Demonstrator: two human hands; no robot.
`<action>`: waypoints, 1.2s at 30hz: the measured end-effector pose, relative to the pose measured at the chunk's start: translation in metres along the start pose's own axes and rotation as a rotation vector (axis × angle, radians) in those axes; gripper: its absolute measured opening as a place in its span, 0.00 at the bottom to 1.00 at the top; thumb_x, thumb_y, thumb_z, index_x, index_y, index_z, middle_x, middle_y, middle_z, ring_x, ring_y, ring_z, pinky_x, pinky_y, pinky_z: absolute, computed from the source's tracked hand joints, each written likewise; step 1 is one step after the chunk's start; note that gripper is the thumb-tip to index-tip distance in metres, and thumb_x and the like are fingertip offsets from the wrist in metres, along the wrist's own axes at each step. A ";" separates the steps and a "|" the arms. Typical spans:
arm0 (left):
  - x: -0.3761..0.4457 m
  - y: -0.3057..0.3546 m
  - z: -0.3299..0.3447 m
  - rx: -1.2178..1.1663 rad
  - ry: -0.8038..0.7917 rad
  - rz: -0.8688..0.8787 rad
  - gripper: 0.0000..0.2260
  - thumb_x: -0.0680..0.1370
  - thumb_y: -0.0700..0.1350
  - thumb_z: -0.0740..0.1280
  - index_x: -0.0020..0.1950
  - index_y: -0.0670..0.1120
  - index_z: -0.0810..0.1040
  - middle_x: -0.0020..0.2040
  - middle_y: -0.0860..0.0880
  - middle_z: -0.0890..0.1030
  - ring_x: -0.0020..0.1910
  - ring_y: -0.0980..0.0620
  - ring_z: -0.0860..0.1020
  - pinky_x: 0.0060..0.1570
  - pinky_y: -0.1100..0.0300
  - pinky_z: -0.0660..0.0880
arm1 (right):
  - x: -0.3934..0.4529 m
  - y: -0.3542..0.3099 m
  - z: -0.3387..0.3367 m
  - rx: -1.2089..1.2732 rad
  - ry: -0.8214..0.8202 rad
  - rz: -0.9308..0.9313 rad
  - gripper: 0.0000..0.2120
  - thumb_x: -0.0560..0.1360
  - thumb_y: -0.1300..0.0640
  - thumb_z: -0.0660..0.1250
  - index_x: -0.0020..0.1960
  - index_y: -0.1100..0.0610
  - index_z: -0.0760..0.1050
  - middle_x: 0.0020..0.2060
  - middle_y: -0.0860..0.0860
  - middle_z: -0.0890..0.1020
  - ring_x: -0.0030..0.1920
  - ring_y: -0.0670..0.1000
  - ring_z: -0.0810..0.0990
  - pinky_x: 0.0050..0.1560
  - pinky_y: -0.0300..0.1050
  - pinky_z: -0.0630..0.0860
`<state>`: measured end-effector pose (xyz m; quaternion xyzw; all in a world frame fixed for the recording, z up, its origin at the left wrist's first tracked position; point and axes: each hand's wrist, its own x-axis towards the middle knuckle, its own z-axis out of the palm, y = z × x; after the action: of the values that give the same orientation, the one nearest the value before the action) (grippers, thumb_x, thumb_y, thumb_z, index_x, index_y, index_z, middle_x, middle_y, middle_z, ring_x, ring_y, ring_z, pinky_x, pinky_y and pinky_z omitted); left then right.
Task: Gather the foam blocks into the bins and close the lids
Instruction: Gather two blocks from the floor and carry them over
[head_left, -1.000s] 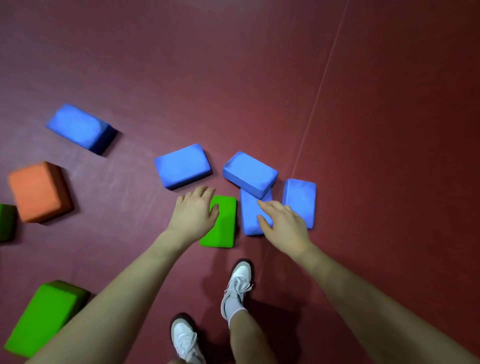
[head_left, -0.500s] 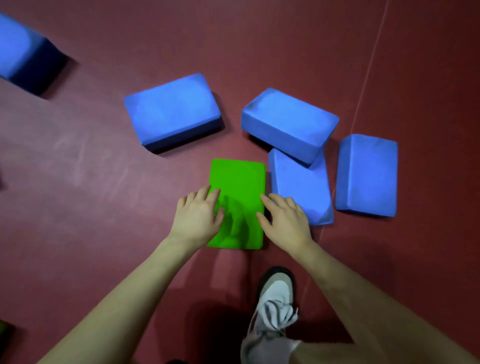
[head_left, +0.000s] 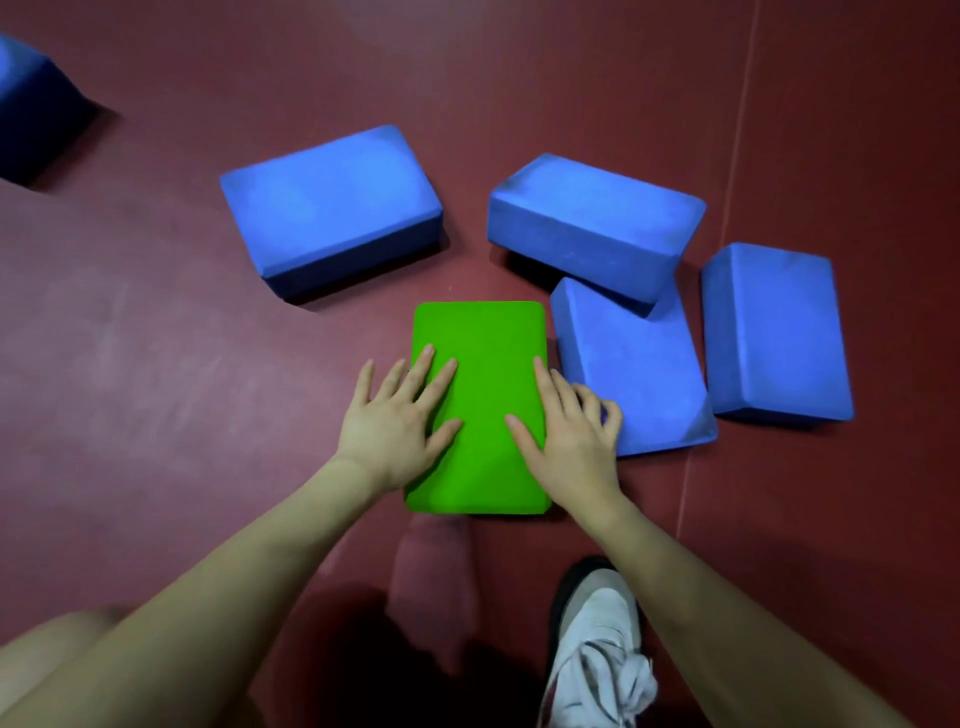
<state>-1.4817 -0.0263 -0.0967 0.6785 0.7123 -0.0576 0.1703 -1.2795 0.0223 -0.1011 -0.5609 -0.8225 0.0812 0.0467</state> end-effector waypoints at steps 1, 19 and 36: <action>-0.001 -0.004 -0.002 -0.004 -0.009 0.002 0.34 0.74 0.65 0.45 0.77 0.53 0.60 0.76 0.47 0.63 0.72 0.43 0.66 0.71 0.40 0.53 | 0.002 -0.004 -0.001 0.022 0.002 -0.001 0.36 0.74 0.35 0.55 0.74 0.56 0.65 0.63 0.52 0.78 0.59 0.56 0.76 0.60 0.53 0.59; -0.056 -0.018 -0.031 -0.237 0.207 -0.006 0.47 0.70 0.73 0.47 0.78 0.41 0.51 0.76 0.39 0.60 0.70 0.42 0.68 0.63 0.48 0.68 | 0.010 -0.071 -0.020 0.689 -0.139 -0.258 0.25 0.76 0.44 0.55 0.72 0.45 0.64 0.74 0.43 0.63 0.72 0.39 0.61 0.71 0.53 0.61; -0.025 0.017 -0.069 -0.197 0.176 -0.302 0.41 0.74 0.63 0.61 0.79 0.47 0.46 0.78 0.41 0.42 0.59 0.37 0.74 0.55 0.50 0.70 | 0.045 -0.029 -0.044 0.298 -0.060 -0.233 0.26 0.76 0.40 0.54 0.71 0.48 0.69 0.72 0.46 0.67 0.67 0.53 0.71 0.64 0.50 0.63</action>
<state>-1.4761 -0.0267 -0.0216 0.5462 0.8204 0.0470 0.1623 -1.3152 0.0579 -0.0528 -0.4462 -0.8617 0.2131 0.1137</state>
